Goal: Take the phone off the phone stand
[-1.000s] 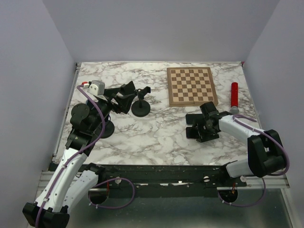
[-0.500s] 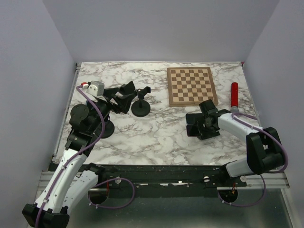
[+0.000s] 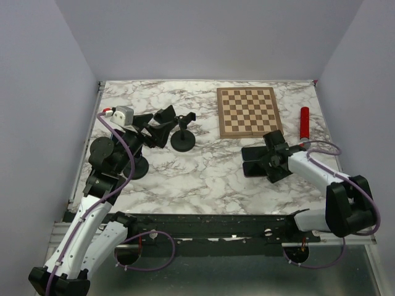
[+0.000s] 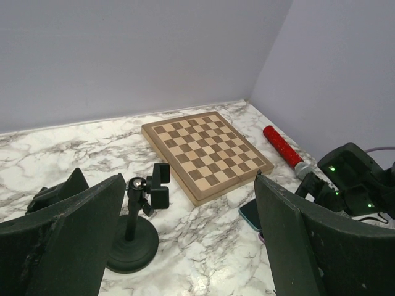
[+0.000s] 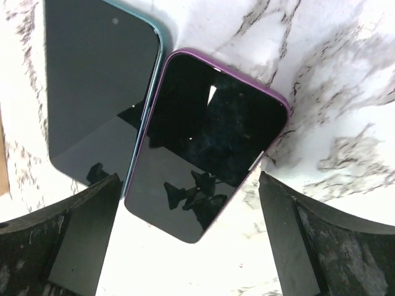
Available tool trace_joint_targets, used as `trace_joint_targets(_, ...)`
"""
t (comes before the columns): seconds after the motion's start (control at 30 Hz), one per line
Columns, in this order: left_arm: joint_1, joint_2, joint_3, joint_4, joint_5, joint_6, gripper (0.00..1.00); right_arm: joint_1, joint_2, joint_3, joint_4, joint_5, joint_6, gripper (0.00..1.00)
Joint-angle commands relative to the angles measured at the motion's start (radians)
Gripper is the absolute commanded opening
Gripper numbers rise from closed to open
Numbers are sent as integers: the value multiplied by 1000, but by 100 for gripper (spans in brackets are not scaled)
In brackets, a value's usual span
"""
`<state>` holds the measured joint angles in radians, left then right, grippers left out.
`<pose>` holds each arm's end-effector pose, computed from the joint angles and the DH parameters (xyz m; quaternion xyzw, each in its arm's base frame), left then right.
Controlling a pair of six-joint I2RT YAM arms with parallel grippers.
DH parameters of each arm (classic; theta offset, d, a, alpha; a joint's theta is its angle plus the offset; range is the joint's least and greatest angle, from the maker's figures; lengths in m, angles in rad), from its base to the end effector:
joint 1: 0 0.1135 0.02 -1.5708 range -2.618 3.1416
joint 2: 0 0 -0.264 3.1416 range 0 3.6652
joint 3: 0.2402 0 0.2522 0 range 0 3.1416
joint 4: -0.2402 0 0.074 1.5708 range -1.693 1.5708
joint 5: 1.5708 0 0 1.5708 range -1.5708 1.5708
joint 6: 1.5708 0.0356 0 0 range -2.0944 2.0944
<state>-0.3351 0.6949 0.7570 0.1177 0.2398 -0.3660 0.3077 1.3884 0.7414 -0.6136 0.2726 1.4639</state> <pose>0.1529 -0.0622 0.3770 0.0820 0.6375 -0.3337 0.6895 0.2286 0.0626 0.1702 0.5525 0.8083 0.0336 0.2008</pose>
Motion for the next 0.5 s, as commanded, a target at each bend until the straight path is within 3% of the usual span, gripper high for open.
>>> trace_joint_targets(0.0,-3,-31,13,-17,-32,22,93,9,-192,-84,49,66,-191,100)
trace_joint_targets(0.13,-7,-48,19,-35,-75,53,94,9,-401,-150,130,-6,-408,100)
trace_joint_targets(0.3,-11,-65,49,-90,-179,125,99,9,-487,-83,140,-143,-717,100)
trace_joint_targets(0.47,-13,-42,210,-334,-203,62,99,10,-363,81,190,-357,-917,100)
